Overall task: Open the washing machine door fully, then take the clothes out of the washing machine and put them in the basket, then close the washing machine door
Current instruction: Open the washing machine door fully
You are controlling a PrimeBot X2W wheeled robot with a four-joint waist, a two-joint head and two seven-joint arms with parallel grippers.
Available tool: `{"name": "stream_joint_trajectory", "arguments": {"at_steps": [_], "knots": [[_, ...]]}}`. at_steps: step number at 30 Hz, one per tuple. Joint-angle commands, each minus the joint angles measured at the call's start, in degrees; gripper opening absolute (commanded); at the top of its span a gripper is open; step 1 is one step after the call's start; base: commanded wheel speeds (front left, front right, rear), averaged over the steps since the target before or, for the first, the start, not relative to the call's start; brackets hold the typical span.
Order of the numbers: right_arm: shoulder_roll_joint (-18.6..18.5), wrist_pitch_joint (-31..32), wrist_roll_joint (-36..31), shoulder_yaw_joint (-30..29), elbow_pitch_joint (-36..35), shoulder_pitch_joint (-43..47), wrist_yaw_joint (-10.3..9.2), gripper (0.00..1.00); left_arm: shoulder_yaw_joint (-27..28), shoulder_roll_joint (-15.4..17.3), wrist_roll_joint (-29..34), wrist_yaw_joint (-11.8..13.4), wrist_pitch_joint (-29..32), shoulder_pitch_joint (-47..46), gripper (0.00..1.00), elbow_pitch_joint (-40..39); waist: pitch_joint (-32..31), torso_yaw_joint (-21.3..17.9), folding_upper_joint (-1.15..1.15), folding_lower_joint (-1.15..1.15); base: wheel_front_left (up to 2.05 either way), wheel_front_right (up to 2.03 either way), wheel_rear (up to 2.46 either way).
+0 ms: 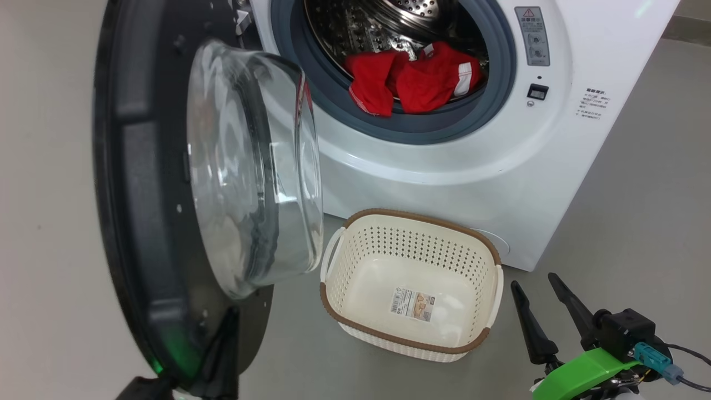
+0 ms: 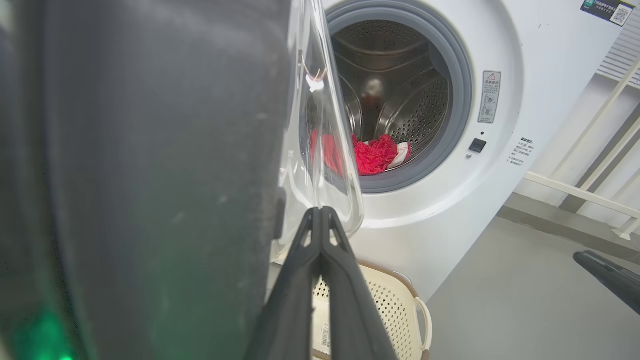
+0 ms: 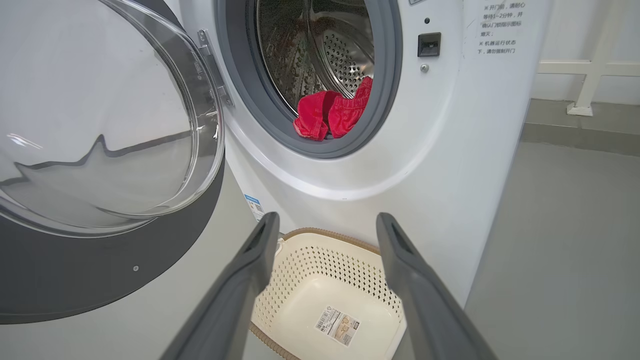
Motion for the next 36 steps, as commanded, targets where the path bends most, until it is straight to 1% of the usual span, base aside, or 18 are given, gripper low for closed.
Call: {"name": "stream_joint_trajectory", "arguments": {"at_steps": [1,11,17,26,36], "knots": [[0.0,-0.5,0.2,1.5,-1.5,-0.4,0.37,1.00,3.8,0.6,0.7,0.9,-0.3,-0.5,0.00,-0.9,0.0,0.1,0.00,0.00,0.00,0.00,0.00],[-0.1,-0.5,0.3,1.7,-1.5,-0.6,0.37,1.00,11.5,0.6,2.1,0.9,-0.3,-0.9,0.00,-0.6,0.4,0.3,0.00,0.00,0.00,0.00,0.00],[-0.2,-0.5,0.4,1.7,-1.4,-0.9,0.37,1.00,16.6,0.6,3.9,-0.2,-0.3,-2.3,0.00,0.9,0.6,0.0,0.00,0.00,0.00,0.00,0.00],[-0.4,-0.5,0.4,1.6,-1.6,-1.2,0.37,1.00,25.1,0.8,5.4,-2.5,-0.3,-7.0,0.00,4.7,1.4,-0.2,0.00,0.00,0.00,0.00,0.00],[-1.1,-0.5,0.2,1.9,-1.6,-1.8,0.37,1.00,33.3,2.8,8.3,-3.8,-0.3,-12.6,0.00,9.6,2.5,-0.7,0.00,0.00,0.00,0.00,0.00]]}}
